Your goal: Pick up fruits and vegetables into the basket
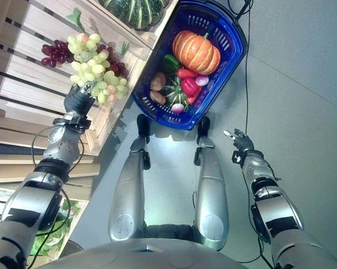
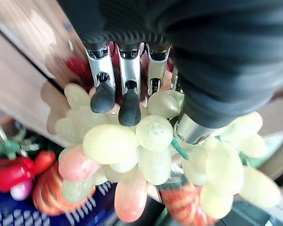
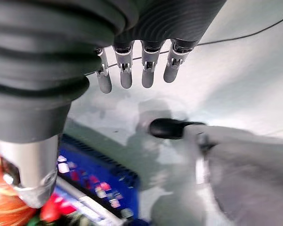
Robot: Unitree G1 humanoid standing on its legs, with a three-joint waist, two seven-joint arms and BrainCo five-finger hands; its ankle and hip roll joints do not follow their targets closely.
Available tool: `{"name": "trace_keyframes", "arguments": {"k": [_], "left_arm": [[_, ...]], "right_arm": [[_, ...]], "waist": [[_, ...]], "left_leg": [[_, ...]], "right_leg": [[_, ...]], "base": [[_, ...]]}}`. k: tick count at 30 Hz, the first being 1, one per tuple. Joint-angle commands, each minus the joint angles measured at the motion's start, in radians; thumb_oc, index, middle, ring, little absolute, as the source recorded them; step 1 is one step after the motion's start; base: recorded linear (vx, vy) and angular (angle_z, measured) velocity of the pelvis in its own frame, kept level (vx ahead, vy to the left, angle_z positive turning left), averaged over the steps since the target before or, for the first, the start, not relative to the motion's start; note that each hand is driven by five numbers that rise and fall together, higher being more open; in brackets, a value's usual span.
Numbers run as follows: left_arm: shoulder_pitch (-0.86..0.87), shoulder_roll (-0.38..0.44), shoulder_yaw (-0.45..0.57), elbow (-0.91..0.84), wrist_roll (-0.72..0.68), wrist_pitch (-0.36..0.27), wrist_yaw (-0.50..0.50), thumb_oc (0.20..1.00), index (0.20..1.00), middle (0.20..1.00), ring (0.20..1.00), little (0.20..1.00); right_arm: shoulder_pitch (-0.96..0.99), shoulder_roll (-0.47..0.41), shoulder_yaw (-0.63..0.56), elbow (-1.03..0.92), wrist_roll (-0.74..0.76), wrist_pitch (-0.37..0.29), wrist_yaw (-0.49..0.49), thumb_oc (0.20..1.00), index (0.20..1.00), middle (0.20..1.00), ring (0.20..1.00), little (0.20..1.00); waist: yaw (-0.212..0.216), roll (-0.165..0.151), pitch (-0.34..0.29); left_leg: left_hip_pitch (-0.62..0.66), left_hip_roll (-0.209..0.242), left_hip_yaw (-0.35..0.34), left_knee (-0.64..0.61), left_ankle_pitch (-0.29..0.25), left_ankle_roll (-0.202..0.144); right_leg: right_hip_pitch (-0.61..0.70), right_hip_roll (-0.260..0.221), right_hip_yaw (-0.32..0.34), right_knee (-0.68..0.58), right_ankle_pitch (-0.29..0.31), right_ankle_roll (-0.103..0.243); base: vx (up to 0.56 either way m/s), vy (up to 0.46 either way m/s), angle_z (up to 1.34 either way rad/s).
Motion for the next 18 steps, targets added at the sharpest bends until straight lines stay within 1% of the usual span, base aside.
{"name": "trace_keyframes", "arguments": {"k": [1, 5, 9, 10, 11, 14, 16, 17, 18], "left_arm": [[-0.01, 0.016, 0.044, -0.084, 0.014, -0.077, -0.049, 0.2, 0.2, 0.2, 0.2, 0.2], [-0.014, 0.024, 0.015, -0.139, 0.087, -0.077, -0.041, 0.2, 0.2, 0.2, 0.2, 0.2], [-0.008, 0.025, 0.002, -0.177, 0.115, -0.085, -0.034, 0.2, 0.2, 0.2, 0.2, 0.2], [-0.006, 0.022, -0.019, -0.211, 0.175, -0.095, -0.02, 0.2, 0.2, 0.2, 0.2, 0.2], [-0.005, 0.017, -0.03, -0.232, 0.209, -0.098, -0.001, 0.2, 0.2, 0.2, 0.2, 0.2], [-0.008, 0.028, -0.063, -0.278, 0.273, -0.103, 0.031, 0.2, 0.2, 0.2, 0.2, 0.2], [-0.014, 0.032, -0.086, -0.308, 0.323, -0.102, 0.066, 0.2, 0.2, 0.2, 0.2, 0.2], [-0.015, 0.032, -0.089, -0.311, 0.326, -0.103, 0.067, 0.2, 0.2, 0.2, 0.2, 0.2], [-0.021, 0.036, -0.103, -0.334, 0.347, -0.096, 0.086, 0.2, 0.2, 0.2, 0.2, 0.2]], "right_arm": [[0.047, -0.006, -0.033, -0.073, 0.057, -0.064, 0.008, 1.0, 1.0, 1.0, 1.0, 1.0], [0.053, -0.001, -0.027, -0.213, 0.092, -0.113, 0.003, 1.0, 1.0, 1.0, 1.0, 1.0], [0.06, 0.003, -0.025, -0.296, 0.118, -0.127, 0.001, 1.0, 1.0, 1.0, 1.0, 1.0], [0.064, 0.002, -0.019, -0.372, 0.137, -0.154, 0.004, 1.0, 1.0, 1.0, 1.0, 1.0], [0.067, 0.003, -0.017, -0.407, 0.141, -0.162, 0.003, 1.0, 1.0, 1.0, 1.0, 1.0], [0.065, -0.003, -0.007, -0.516, 0.182, -0.171, 0.008, 1.0, 1.0, 1.0, 1.0, 1.0], [0.064, -0.001, 0.0, -0.563, 0.2, -0.18, 0.026, 1.0, 1.0, 1.0, 1.0, 1.0], [0.064, 0.0, 0.001, -0.566, 0.203, -0.184, 0.033, 1.0, 1.0, 1.0, 1.0, 1.0], [0.063, 0.001, 0.006, -0.604, 0.208, -0.177, 0.037, 1.0, 1.0, 1.0, 1.0, 1.0]], "waist": [[0.021, -0.023, -0.029], [0.014, -0.022, -0.029], [0.01, -0.021, -0.029], [0.006, -0.02, -0.029], [0.005, -0.02, -0.029], [0.0, -0.02, -0.029], [-0.003, -0.02, -0.029], [-0.004, -0.02, -0.029], [-0.005, -0.02, -0.029]], "left_leg": [[-0.042, -0.057, 0.033, 0.095, -0.089, 0.07], [-0.04, -0.055, 0.04, 0.098, -0.095, 0.068], [-0.041, -0.055, 0.043, 0.098, -0.095, 0.067], [-0.041, -0.054, 0.047, 0.097, -0.094, 0.067], [-0.042, -0.054, 0.048, 0.097, -0.093, 0.066], [-0.043, -0.051, 0.051, 0.095, -0.091, 0.065], [-0.044, -0.051, 0.055, 0.092, -0.088, 0.065], [-0.044, -0.051, 0.055, 0.092, -0.088, 0.065], [-0.044, -0.05, 0.057, 0.09, -0.087, 0.065]], "right_leg": [[0.04, 0.028, -0.015, 0.001, -0.03, -0.036], [0.039, 0.026, -0.015, 0.003, -0.033, -0.034], [0.039, 0.026, -0.013, 0.001, -0.03, -0.033], [0.038, 0.025, -0.013, -0.001, -0.028, -0.033], [0.037, 0.026, -0.012, -0.002, -0.027, -0.032], [0.035, 0.025, -0.011, -0.002, -0.026, -0.03], [0.034, 0.026, -0.01, -0.005, -0.024, -0.03], [0.034, 0.026, -0.01, -0.005, -0.024, -0.03], [0.033, 0.026, -0.011, -0.006, -0.023, -0.029]], "base": [[0.0, 0.0, 0.0], [0.0, 0.0, 0.0], [0.0, 0.0, 0.0], [0.0, 0.0, 0.0], [0.0, 0.0, 0.0], [0.0, 0.0, 0.0], [0.0, 0.0, 0.0], [0.0, 0.0, 0.0], [0.0, 0.0, 0.0]]}}
